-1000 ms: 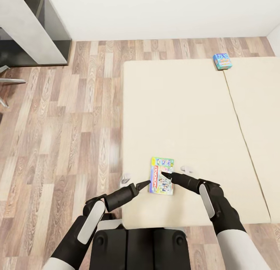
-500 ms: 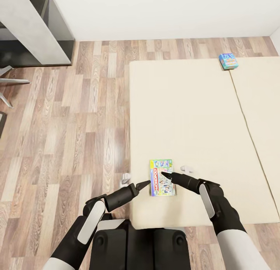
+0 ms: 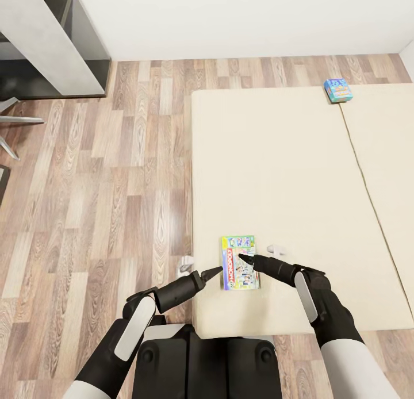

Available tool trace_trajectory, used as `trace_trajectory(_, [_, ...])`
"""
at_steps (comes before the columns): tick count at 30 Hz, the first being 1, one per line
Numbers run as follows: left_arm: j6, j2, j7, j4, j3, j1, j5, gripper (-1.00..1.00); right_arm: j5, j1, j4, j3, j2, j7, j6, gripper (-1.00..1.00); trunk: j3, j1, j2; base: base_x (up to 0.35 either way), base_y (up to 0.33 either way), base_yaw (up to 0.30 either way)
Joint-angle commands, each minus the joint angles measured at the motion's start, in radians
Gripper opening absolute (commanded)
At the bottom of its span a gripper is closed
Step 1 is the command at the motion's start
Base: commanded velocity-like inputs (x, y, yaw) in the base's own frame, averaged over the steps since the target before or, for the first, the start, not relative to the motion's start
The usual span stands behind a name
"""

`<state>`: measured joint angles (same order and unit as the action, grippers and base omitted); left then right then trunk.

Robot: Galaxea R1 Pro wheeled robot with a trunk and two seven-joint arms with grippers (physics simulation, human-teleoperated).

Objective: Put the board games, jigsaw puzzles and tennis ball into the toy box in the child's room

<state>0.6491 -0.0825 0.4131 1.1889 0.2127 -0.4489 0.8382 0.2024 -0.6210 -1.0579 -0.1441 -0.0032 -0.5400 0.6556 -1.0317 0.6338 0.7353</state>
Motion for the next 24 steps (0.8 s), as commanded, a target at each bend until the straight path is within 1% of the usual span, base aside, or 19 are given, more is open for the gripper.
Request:
trace_trajectory(1, [0.007,0.0,0.0,0.0,-0.001,0.0,0.005,1.0,0.005,0.0,-0.001,-0.002,0.0,-0.002,0.007,1.0,-0.001,0.0,0.001,0.0,0.002,0.0])
trace_trajectory(10, [0.007,0.0,0.0,0.0,-0.001,0.0,0.005,1.0,0.004,0.0,-0.006,-0.004,-0.001,-0.002,0.007,1.0,-0.001,0.0,0.001,0.0,0.001,0.0])
trace_trajectory(13, [0.007,0.0,0.0,0.0,-0.001,0.0,0.005,1.0,0.004,0.0,-0.024,-0.005,-0.002,-0.002,0.007,1.0,-0.001,0.0,0.001,0.0,0.0,0.0])
trace_trajectory(15, [0.007,0.0,0.0,0.0,-0.001,0.0,0.005,1.0,0.003,0.0,-0.054,-0.007,-0.005,-0.003,0.009,1.0,-0.001,0.0,0.001,0.0,0.0,0.0])
trace_trajectory(16, [0.007,0.0,0.0,0.0,-0.001,0.0,0.005,1.0,0.003,0.0,-0.054,-0.007,-0.005,-0.003,0.009,1.0,-0.001,0.0,0.001,0.0,0.0,0.0])
trace_trajectory(18, [0.007,0.0,0.0,0.0,-0.001,0.0,0.005,1.0,0.002,0.0,-0.095,-0.009,-0.008,-0.003,0.011,1.0,-0.001,0.0,0.001,0.0,0.0,0.0])
trace_trajectory(19, [0.007,0.0,0.0,0.0,-0.001,0.0,0.005,1.0,0.002,0.0,-0.095,-0.009,-0.008,-0.003,0.011,1.0,-0.001,0.0,0.001,0.0,0.0,0.0])
trace_trajectory(21, [0.006,0.0,0.0,0.0,-0.002,0.0,0.005,1.0,0.001,0.0,-0.135,-0.011,-0.011,-0.004,0.016,1.0,-0.001,0.0,0.001,0.0,0.0,0.0])
trace_trajectory(24, [0.006,0.0,0.0,0.0,-0.002,0.0,0.005,1.0,0.001,0.001,-0.152,-0.012,-0.013,-0.004,0.02,1.0,-0.001,0.0,0.001,0.0,0.0,0.0])
